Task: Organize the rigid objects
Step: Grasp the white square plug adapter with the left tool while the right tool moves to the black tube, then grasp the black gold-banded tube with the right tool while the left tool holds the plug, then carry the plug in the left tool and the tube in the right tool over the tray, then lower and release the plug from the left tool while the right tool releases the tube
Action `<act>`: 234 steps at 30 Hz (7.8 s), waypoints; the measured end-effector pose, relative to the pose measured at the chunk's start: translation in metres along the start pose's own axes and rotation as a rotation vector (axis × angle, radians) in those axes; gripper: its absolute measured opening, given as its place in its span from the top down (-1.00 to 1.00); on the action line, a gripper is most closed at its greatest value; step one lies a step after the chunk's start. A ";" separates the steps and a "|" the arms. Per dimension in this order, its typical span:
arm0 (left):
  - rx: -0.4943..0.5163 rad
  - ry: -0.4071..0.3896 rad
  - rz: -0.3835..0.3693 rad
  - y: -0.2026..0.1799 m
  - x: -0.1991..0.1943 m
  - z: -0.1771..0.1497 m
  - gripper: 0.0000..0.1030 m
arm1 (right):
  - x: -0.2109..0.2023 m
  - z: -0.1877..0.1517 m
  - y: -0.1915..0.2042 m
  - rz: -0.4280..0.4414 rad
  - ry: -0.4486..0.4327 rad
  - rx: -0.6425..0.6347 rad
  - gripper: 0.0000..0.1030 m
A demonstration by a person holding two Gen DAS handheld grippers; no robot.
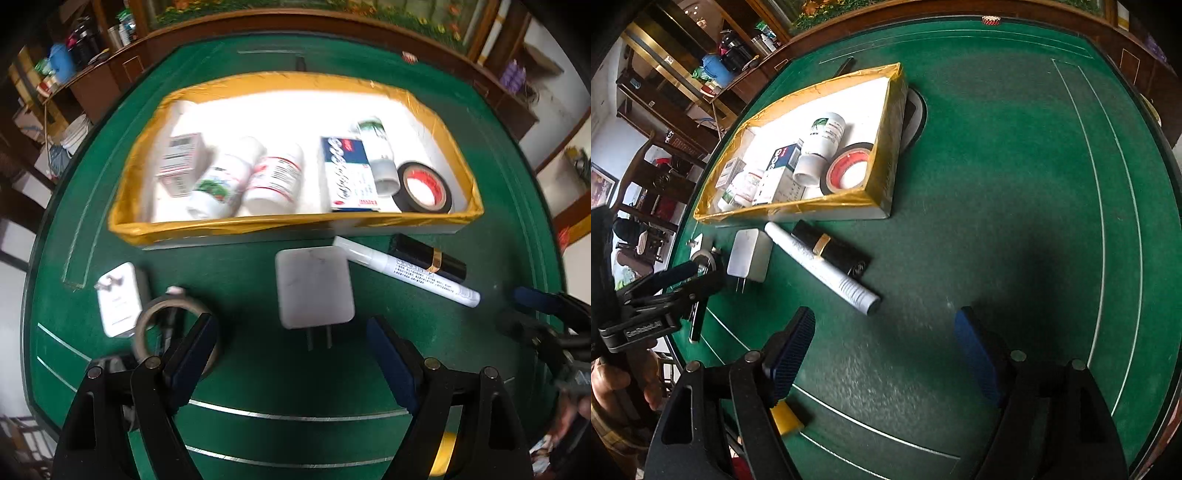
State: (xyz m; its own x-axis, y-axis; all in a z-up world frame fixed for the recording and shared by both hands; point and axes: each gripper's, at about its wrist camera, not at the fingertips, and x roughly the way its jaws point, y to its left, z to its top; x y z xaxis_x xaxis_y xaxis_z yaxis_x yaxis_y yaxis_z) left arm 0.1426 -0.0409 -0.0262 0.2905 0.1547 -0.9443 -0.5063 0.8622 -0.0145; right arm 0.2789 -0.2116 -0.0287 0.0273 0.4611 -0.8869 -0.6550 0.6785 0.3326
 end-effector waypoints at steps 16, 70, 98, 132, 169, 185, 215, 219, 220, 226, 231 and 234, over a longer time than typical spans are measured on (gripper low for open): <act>-0.030 0.016 -0.038 0.009 0.014 -0.009 0.06 | 0.015 0.020 0.029 -0.056 -0.001 -0.152 -0.15; -0.061 0.056 -0.069 0.021 0.005 -0.053 0.03 | 0.039 0.008 0.085 -0.062 0.121 -0.450 0.40; -0.063 -0.019 -0.029 -0.007 -0.019 -0.046 0.05 | 0.004 -0.005 0.062 -0.051 0.054 -0.434 0.66; 0.038 -0.062 -0.068 0.035 -0.034 0.023 0.06 | -0.018 0.060 0.087 -0.037 -0.068 -0.279 0.66; -0.009 -0.040 -0.102 0.102 0.013 0.154 0.05 | -0.018 0.115 0.072 -0.111 -0.125 -0.156 0.66; 0.058 0.028 -0.158 0.083 0.065 0.175 0.06 | 0.013 0.122 0.075 -0.132 -0.059 -0.144 0.66; -0.013 0.002 -0.098 0.095 0.071 0.163 0.06 | 0.070 0.190 0.048 -0.228 -0.033 -0.139 0.68; -0.017 -0.001 -0.092 0.100 0.072 0.164 0.06 | 0.075 0.190 0.047 -0.256 -0.030 -0.162 0.68; -0.016 -0.001 -0.092 0.100 0.073 0.164 0.06 | 0.076 0.189 0.049 -0.261 -0.031 -0.170 0.68; -0.026 0.011 -0.091 0.104 0.074 0.160 0.04 | 0.075 0.189 0.048 -0.233 -0.041 -0.175 0.68; -0.025 0.002 -0.090 0.101 0.068 0.158 -0.29 | 0.066 0.184 0.050 -0.213 -0.064 -0.158 0.47; -0.027 -0.010 -0.087 0.098 0.061 0.155 -0.40 | 0.060 0.182 0.056 -0.200 -0.078 -0.164 0.30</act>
State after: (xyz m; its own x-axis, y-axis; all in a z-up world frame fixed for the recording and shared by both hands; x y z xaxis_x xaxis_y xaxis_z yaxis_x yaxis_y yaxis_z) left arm 0.2371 0.1279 -0.0344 0.3421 0.0847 -0.9358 -0.5008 0.8592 -0.1053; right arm 0.3815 -0.0421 -0.0049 0.2224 0.3737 -0.9005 -0.7441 0.6619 0.0909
